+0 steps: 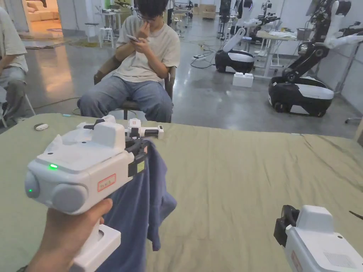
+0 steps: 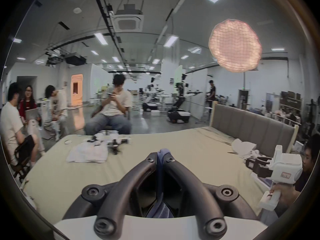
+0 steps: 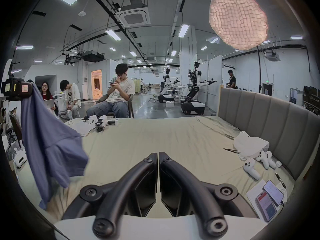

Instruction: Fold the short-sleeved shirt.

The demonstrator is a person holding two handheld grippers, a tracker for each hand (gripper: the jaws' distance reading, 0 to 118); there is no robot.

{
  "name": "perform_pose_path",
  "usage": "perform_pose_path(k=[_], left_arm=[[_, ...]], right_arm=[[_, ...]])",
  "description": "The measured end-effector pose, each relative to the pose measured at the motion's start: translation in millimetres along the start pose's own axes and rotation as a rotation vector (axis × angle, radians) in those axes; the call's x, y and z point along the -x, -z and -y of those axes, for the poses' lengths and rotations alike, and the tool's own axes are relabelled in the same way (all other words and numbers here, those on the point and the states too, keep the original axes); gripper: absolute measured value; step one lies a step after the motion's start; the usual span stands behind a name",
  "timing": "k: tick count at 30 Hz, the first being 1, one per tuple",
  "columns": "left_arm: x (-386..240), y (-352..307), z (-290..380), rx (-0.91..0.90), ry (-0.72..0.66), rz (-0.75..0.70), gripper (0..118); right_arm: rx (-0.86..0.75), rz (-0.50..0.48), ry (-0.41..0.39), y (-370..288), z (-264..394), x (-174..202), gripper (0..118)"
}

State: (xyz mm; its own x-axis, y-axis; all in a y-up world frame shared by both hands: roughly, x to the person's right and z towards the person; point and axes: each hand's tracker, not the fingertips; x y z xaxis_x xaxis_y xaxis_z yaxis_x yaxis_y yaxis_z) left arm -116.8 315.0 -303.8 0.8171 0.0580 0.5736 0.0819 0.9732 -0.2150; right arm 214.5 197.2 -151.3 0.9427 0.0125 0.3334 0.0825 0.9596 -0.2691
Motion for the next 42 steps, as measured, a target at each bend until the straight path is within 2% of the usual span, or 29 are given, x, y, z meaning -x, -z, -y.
perform_pose_path(k=[10,18,21,23,24,29,34,37,40,42], left_arm=[[-129,86,60,0.171,0.016,0.297,0],[-173,108,134,0.34,0.024,0.332,4],[-172,104,144,0.351,0.024,0.319,31],[-162,97,143,0.333,0.021,0.305,60],[-157,93,140,0.318,0.013,0.285,64],[-111,64,121,0.186,-0.059,0.169,64],[-59,33,104,0.071,-0.059,-0.034,59],[-32,13,98,0.015,-0.075,-0.155,36],[-7,-2,93,-0.017,-0.095,-0.249,3],[3,-11,93,-0.027,-0.09,-0.308,0]], right_arm=[[0.019,0.097,0.033,-16,14,-48,0],[0.068,0.118,0.042,-15,32,-60,0],[0.08,0.108,0.036,-14,34,-58,0],[0.077,0.096,0.032,-14,33,-56,0],[0.075,0.09,0.029,-14,32,-53,0],[0.032,0.052,0.016,-13,14,-37,0],[-0.033,0.022,-0.004,-11,-5,-17,0],[-0.069,0.01,-0.006,-10,-16,-6,0],[-0.101,-0.001,-0.009,-10,-25,4,0],[-0.121,-0.011,-0.011,-10,-29,10,0]])
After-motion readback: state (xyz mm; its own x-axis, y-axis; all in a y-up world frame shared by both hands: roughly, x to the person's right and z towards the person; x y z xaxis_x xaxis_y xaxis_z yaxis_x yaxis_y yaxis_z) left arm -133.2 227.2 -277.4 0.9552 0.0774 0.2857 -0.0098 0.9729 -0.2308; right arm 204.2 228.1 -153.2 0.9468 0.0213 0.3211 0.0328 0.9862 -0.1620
